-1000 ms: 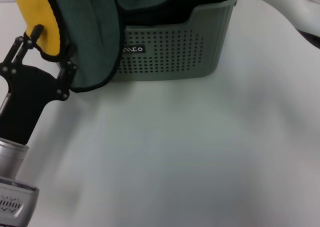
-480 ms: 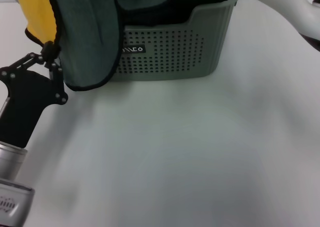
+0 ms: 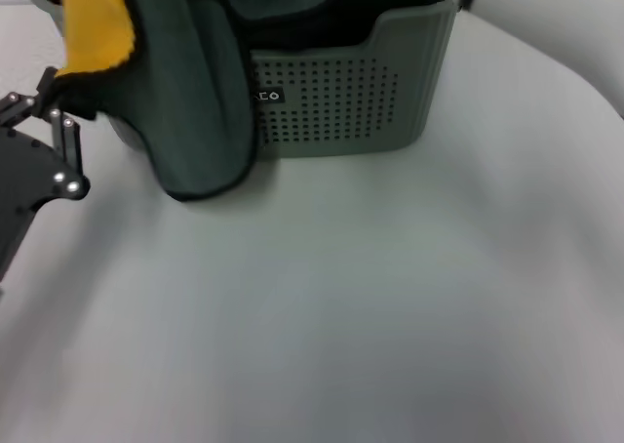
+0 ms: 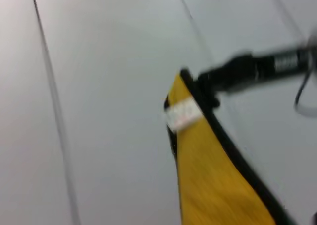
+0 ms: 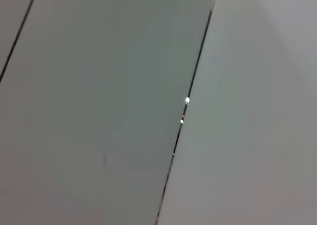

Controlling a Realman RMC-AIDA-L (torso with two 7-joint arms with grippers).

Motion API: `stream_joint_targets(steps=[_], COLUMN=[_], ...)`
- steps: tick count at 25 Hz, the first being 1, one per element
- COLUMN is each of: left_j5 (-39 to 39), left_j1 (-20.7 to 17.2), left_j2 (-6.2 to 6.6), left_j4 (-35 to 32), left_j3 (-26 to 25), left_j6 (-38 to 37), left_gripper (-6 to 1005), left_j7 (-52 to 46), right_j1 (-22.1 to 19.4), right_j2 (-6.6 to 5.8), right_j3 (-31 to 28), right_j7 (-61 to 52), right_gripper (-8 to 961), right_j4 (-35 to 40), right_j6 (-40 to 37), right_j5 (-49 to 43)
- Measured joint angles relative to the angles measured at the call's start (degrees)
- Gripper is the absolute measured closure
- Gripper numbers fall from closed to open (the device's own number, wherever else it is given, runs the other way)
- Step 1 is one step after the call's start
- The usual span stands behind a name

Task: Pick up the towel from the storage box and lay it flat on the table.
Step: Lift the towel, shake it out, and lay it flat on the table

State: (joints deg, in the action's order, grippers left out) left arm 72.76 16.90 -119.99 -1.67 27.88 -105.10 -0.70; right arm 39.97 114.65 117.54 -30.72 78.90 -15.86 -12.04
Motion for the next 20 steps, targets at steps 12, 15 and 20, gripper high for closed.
stream_joint_targets(steps=[12,15,20], left_j5=[5.10,5.24,5.45], left_j1=[-1.76,-0.47,1.87], left_j2=[6.42,8.92,13.74], left_j4=[-31.79,-36.32,-38.83], left_j3=[6.18,6.15,5.93], left_j6=[-9.74,-10.33,-10.93], left_gripper=[984,984,984], left_j7=[-65.21,-78.44,-96.49], right_j1=[-9.04,-10.76,-14.17], right_j2=[-13.75,-17.40,-22.39], right_j3=[8.45,9.92,9.67], right_j7=[-12.46,-17.99,-32.97], right_gripper=[877,875,872], right_j4=[13.84,14.23,8.74], right_j6=[2.10,-1.68,-18.57], right_j5=[1.40,1.04,-4.25])
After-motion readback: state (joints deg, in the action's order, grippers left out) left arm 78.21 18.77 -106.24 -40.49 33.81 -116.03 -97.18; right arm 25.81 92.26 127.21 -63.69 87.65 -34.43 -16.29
